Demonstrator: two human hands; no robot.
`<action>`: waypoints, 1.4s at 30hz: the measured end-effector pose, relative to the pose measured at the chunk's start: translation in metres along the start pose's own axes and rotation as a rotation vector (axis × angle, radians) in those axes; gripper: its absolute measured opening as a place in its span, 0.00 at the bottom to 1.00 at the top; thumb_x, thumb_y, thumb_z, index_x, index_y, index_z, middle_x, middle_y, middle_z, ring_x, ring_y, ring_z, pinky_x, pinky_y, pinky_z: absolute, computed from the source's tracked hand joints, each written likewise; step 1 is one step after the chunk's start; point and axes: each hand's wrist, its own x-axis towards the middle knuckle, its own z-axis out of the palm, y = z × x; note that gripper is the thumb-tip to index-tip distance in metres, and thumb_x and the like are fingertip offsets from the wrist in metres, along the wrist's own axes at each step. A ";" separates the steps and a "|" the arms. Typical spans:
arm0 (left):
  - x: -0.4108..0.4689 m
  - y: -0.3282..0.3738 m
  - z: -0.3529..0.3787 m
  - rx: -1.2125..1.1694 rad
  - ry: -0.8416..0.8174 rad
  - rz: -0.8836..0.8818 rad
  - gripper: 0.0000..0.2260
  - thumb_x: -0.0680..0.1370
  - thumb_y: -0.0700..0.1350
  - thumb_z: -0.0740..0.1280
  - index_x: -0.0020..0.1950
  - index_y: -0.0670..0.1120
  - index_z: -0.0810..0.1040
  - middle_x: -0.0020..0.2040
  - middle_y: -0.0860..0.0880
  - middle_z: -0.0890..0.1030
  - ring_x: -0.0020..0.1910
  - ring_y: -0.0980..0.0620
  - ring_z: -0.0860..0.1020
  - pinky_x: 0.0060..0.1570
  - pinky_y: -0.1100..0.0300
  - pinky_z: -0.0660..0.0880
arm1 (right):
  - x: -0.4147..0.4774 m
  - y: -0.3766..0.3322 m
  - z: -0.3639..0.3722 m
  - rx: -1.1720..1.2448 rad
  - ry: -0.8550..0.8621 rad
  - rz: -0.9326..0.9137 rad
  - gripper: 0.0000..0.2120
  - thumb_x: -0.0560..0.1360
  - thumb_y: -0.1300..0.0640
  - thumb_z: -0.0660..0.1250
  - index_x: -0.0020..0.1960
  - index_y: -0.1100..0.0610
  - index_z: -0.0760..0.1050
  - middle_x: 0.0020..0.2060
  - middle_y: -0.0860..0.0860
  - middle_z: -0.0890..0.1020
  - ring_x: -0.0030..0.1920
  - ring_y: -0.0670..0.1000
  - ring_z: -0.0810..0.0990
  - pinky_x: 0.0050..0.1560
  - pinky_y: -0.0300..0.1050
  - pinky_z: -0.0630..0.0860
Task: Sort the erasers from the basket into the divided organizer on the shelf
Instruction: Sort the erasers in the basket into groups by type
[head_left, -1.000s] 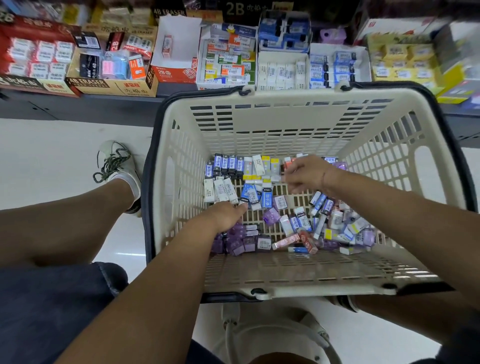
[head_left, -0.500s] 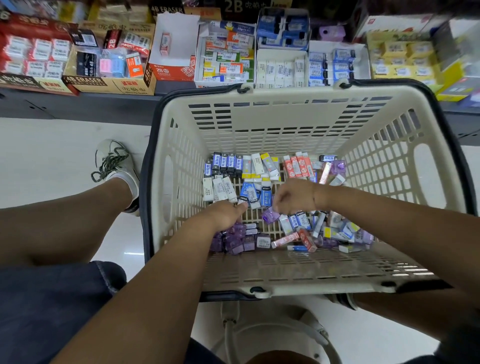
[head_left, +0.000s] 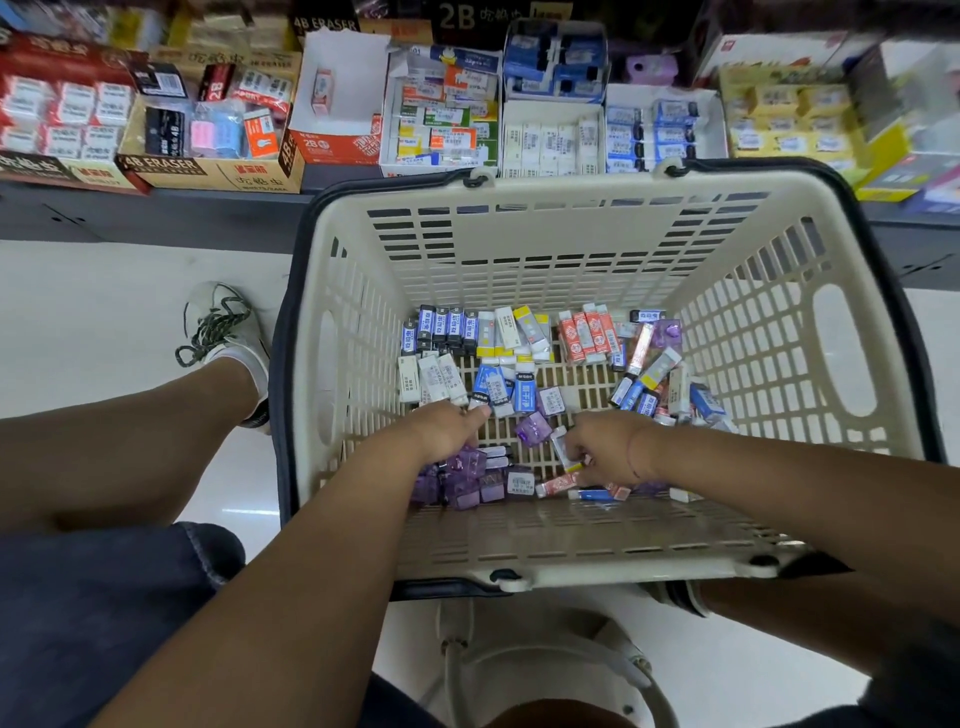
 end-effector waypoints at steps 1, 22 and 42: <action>0.001 0.000 0.000 -0.005 -0.004 -0.004 0.29 0.81 0.64 0.48 0.56 0.46 0.81 0.72 0.44 0.68 0.69 0.44 0.68 0.66 0.53 0.62 | -0.001 0.004 0.001 -0.009 -0.001 0.004 0.17 0.75 0.49 0.67 0.61 0.56 0.75 0.57 0.54 0.75 0.55 0.55 0.77 0.51 0.47 0.75; 0.006 -0.002 0.003 -0.022 -0.004 0.000 0.29 0.80 0.64 0.48 0.56 0.46 0.81 0.71 0.44 0.69 0.68 0.44 0.69 0.64 0.53 0.63 | 0.005 0.009 0.000 0.237 -0.081 0.110 0.15 0.71 0.50 0.72 0.49 0.61 0.82 0.46 0.54 0.83 0.50 0.54 0.82 0.52 0.47 0.78; 0.004 -0.001 0.003 -0.024 0.003 -0.010 0.30 0.80 0.65 0.47 0.56 0.46 0.81 0.72 0.44 0.68 0.69 0.45 0.68 0.66 0.52 0.62 | 0.029 0.053 -0.055 0.717 0.592 0.539 0.12 0.71 0.54 0.74 0.49 0.62 0.80 0.48 0.57 0.83 0.47 0.55 0.80 0.46 0.42 0.73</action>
